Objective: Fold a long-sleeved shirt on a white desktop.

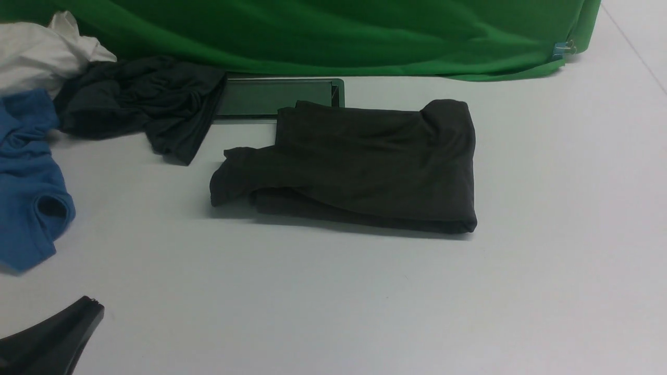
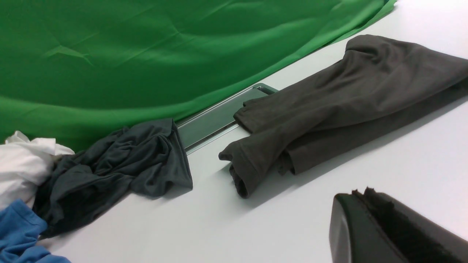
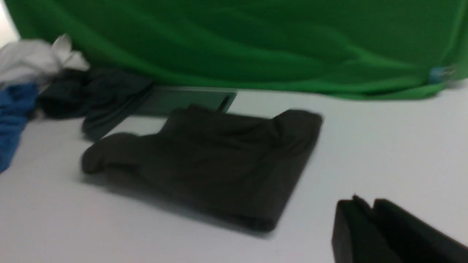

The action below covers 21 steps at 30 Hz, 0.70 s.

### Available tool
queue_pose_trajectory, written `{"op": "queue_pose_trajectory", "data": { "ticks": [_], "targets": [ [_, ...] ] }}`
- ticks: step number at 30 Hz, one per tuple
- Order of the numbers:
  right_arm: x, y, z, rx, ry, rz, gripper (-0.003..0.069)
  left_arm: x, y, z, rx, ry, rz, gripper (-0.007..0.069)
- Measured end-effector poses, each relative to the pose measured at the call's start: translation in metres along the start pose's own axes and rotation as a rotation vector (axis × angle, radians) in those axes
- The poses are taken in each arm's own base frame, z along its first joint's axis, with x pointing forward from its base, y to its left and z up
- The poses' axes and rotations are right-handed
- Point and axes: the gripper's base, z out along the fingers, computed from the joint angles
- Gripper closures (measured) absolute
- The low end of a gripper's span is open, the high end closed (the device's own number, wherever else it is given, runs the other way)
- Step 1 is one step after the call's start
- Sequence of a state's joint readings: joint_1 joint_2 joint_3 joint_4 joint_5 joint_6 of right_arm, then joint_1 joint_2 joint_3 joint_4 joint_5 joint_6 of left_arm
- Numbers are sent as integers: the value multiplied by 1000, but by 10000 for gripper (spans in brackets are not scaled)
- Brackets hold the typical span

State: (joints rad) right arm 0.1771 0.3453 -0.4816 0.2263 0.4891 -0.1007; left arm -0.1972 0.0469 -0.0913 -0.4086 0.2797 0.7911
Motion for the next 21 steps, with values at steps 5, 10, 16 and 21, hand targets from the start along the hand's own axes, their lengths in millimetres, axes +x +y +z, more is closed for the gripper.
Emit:
{"op": "queue_pose_trajectory", "data": {
  "ticks": [5, 10, 16, 21],
  "targets": [
    [47, -12, 0, 96, -48, -81, 642, 0, 0, 0, 0, 0, 3, 606],
    [99, -22, 9, 152, -60, -103, 643, 0, 0, 0, 0, 0, 5, 606],
    [120, -24, 11, 160, -92, -100, 643, 0, 0, 0, -2, 2, 12, 606],
    [120, -24, 11, 159, -94, -84, 636, 0, 0, 0, -3, 3, 21, 606]
  ]
}}
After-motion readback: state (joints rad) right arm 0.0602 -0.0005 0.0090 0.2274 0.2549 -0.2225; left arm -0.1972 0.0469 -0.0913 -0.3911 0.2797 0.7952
